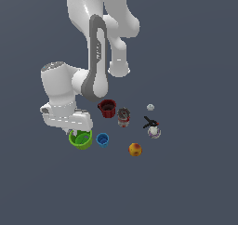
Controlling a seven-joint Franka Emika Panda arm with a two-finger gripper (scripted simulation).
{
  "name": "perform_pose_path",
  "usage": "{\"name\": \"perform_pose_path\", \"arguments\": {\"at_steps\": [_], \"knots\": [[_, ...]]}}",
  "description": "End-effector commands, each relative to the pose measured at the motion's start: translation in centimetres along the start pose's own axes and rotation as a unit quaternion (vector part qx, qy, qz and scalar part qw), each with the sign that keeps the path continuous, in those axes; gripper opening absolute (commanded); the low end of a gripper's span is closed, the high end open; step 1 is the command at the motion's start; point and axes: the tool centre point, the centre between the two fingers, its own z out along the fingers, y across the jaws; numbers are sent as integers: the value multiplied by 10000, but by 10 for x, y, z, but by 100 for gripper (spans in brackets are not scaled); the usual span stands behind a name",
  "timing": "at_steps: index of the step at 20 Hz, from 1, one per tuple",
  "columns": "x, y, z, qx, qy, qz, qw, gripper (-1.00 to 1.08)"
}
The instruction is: Pick up a designated object from a clutter of objects.
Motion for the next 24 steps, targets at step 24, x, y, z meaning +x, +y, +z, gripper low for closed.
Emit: {"name": "perform_pose_path", "arguments": {"at_steps": [24], "knots": [[7, -178, -154, -17, 25, 10, 10000, -100]]}}
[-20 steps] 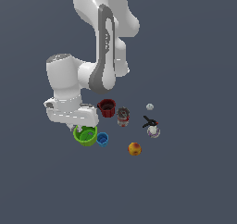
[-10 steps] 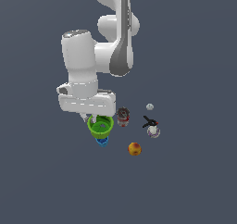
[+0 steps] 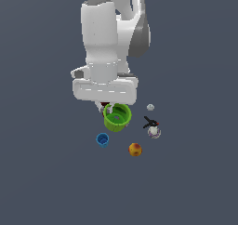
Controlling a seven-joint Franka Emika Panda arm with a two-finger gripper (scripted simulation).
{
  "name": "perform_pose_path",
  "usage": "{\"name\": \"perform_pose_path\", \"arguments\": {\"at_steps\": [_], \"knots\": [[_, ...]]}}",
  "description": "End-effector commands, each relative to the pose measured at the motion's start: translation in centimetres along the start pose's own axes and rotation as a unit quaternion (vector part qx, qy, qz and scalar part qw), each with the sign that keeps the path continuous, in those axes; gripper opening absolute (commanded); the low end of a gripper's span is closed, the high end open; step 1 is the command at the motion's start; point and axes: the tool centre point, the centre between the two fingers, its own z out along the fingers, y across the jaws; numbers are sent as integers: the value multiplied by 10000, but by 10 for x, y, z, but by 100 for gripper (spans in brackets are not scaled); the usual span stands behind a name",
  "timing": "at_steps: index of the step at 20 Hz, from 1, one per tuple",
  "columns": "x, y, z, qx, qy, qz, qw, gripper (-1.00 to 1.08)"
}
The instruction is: Pick up a designated object from a clutter of objects.
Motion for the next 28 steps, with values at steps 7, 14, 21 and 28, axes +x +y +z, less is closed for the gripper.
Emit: {"name": "perform_pose_path", "arguments": {"at_steps": [7, 14, 21, 28], "knots": [[4, -69, -61, -23, 22, -2, 10000, -100], [8, -123, -107, -16, 18, -11, 10000, -100], [11, -158, -135, 0, 8, -21, 10000, -100], [12, -168, -141, 7, 3, -26, 10000, -100]]}}
